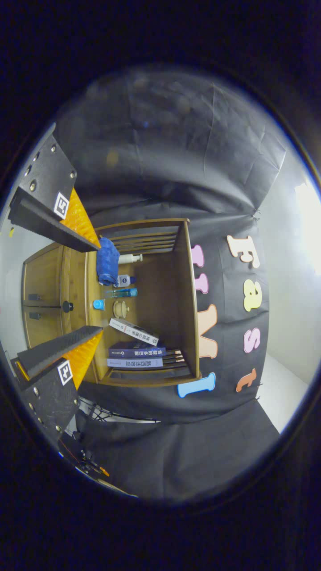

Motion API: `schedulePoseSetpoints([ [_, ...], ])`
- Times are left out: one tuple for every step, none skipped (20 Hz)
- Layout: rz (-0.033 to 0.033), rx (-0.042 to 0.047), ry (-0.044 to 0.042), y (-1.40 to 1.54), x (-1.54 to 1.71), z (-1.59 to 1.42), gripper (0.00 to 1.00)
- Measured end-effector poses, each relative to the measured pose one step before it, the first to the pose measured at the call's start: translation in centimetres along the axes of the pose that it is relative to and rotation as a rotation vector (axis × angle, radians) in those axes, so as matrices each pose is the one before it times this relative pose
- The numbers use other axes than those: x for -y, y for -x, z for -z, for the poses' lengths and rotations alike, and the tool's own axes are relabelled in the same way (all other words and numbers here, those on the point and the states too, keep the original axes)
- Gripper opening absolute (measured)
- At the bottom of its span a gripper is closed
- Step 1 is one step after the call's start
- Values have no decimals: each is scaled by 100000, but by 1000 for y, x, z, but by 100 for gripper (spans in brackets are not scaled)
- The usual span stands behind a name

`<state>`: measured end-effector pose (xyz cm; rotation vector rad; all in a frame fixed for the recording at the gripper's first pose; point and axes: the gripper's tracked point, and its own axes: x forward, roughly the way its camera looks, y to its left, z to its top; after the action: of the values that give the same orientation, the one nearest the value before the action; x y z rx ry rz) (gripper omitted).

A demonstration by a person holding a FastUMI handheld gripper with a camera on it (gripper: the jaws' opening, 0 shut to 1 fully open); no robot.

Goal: Pull open the drawer, take out the items inside it, and place them on the countertop above the cabinet.

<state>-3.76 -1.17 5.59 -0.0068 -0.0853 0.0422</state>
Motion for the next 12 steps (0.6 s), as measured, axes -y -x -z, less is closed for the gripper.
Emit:
schedulePoseSetpoints([
  [558, 131, 387, 0, 258, 73, 99],
  [-582, -48, -98, 35, -149, 76, 99],
  [-759, -391, 223, -19, -183, 5, 99],
  [311, 106, 188, 124, 225, 14, 99],
  [558, 797, 402, 96, 238, -219, 99],
  [-188, 810, 328, 53, 30, -148, 99],
  [-220, 491, -3, 124, -96, -22, 99],
  [-177, 546, -157, 41, -120, 26, 99],
  [-305, 122, -221, -17, -125, 6, 99],
  [-95, 161, -174, 35, -80, 111, 99],
  [-165, 185, -61, -35, -50, -9, 99],
  [-619, 67, -173, 53, -165, 20, 99],
])
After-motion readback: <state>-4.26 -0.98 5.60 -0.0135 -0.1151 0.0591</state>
